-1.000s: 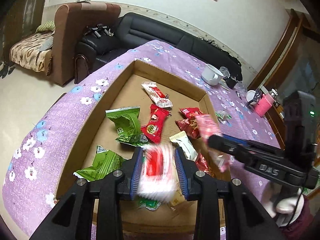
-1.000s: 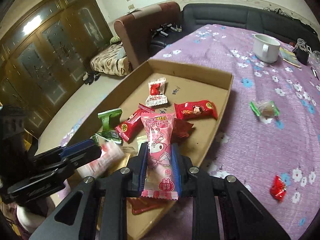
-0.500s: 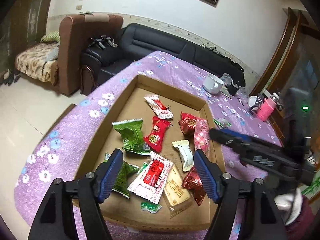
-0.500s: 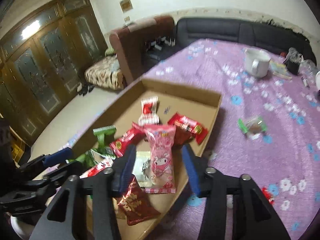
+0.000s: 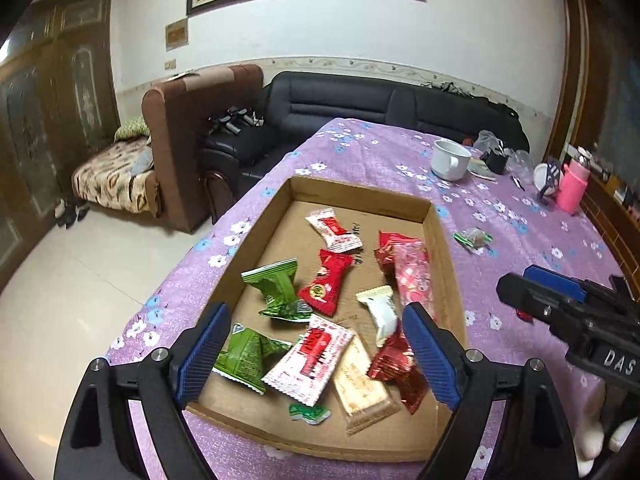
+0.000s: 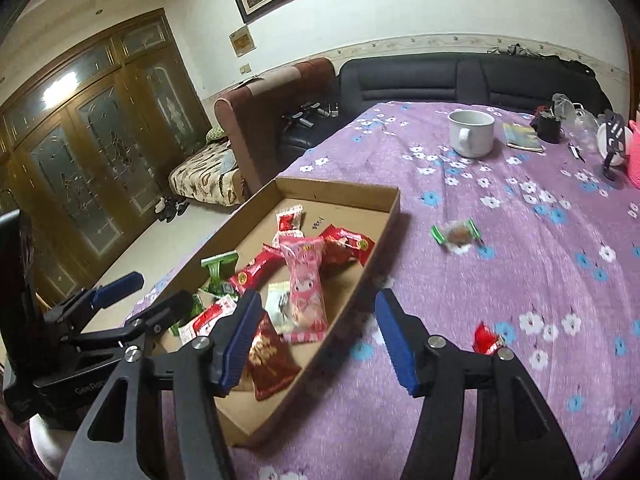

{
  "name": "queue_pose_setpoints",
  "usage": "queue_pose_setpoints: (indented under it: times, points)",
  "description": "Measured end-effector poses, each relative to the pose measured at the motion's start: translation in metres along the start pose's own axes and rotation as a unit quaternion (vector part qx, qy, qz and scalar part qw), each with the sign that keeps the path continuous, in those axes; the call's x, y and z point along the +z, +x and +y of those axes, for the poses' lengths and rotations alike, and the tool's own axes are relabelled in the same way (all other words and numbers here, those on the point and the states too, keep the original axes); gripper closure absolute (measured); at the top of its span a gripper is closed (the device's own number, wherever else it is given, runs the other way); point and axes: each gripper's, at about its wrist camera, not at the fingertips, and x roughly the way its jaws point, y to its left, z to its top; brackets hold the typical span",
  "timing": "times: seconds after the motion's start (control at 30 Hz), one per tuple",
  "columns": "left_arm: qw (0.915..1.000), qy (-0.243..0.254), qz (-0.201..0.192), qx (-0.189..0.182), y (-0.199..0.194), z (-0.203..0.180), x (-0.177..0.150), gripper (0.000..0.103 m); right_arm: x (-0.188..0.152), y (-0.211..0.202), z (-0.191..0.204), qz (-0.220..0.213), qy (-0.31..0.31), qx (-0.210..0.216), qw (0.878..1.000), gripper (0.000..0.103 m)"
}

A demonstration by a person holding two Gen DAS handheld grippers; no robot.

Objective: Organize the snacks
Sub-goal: 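Move both tools back over the table toward the small red candy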

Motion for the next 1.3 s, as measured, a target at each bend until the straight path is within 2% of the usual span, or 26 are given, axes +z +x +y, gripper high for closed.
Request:
queue_pose_setpoints:
  times: [0.33,0.9,1.03,1.13,1.3]
  points:
    - [0.9991,0.043,-0.004,-0.003,-0.014,-0.034,0.0,0.012,-0.012,-0.02,-0.019,-0.011,0.024,0.001,1.0,0.039]
    - [0.9969,0.077,0.013,-0.014,-0.017,-0.064,-0.004,0.012,-0.024,-0.035,-0.049,-0.015,0.06,0.0,0.998,0.038]
    - [0.9967,0.077,0.017,-0.021,-0.015,-0.067,-0.005,0.012,-0.026,-0.035,-0.059,-0.014,0.073,-0.004,0.997,0.036]
    - [0.9972,0.062,0.014,-0.04,-0.015,-0.064,-0.003,0.012,-0.028,-0.037,-0.068,-0.014,0.079,-0.009,0.997,0.036]
    - [0.9967,0.035,0.003,-0.074,-0.018,-0.058,0.001,0.012,-0.031,-0.048,-0.104,-0.021,0.106,-0.044,0.993,0.035]
